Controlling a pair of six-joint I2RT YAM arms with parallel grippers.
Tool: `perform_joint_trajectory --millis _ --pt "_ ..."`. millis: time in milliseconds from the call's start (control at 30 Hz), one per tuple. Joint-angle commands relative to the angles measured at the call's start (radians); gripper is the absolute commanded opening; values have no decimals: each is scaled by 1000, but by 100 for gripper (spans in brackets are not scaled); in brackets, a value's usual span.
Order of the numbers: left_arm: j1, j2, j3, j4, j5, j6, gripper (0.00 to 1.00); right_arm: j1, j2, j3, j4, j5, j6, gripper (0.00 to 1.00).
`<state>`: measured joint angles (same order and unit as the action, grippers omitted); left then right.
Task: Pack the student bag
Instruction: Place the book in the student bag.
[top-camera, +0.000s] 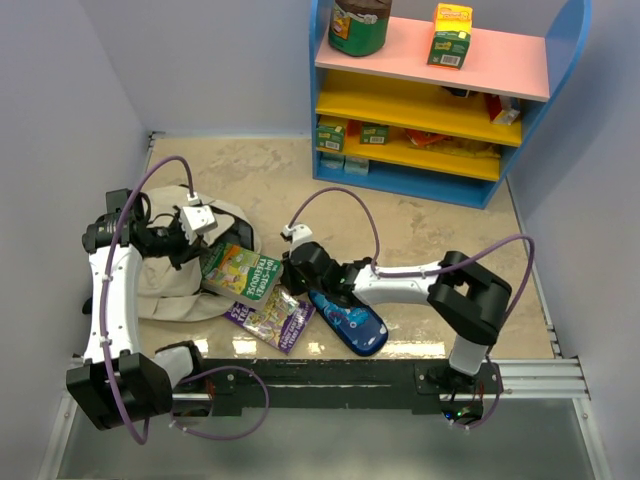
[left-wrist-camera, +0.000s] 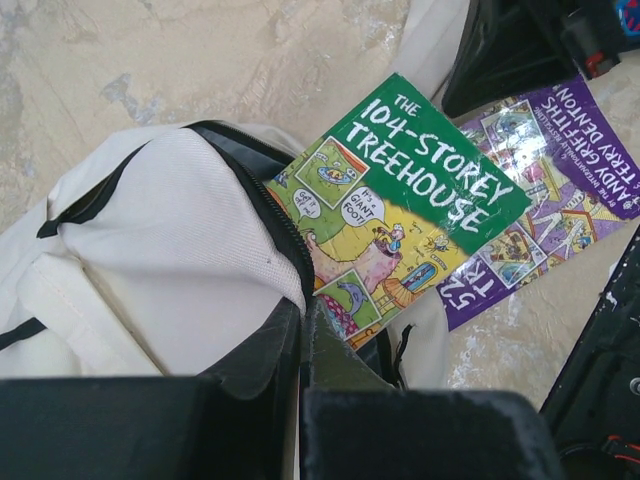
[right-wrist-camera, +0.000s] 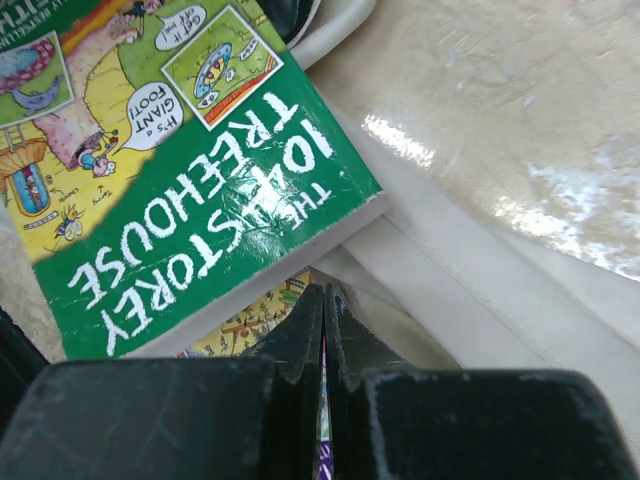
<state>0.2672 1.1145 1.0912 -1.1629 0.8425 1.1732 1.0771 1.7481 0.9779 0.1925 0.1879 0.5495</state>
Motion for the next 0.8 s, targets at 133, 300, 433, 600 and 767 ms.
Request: perform_joint_trajectory --millis 133,300,433,600,767 --pt "-9 -28 -2 -41 99 45 0 4 128 243 96 -68 32 0" --pt "-8 -21 -7 -24 106 26 0 15 258 387 98 -77 33 0" --pt "-8 -21 -4 -20 104 26 0 23 330 479 82 -111 49 0" --pt "-10 -15 -1 -15 95 31 0 18 292 400 102 -122 52 8" --pt "-8 1 7 -26 99 36 0 12 237 349 48 -104 6 2"
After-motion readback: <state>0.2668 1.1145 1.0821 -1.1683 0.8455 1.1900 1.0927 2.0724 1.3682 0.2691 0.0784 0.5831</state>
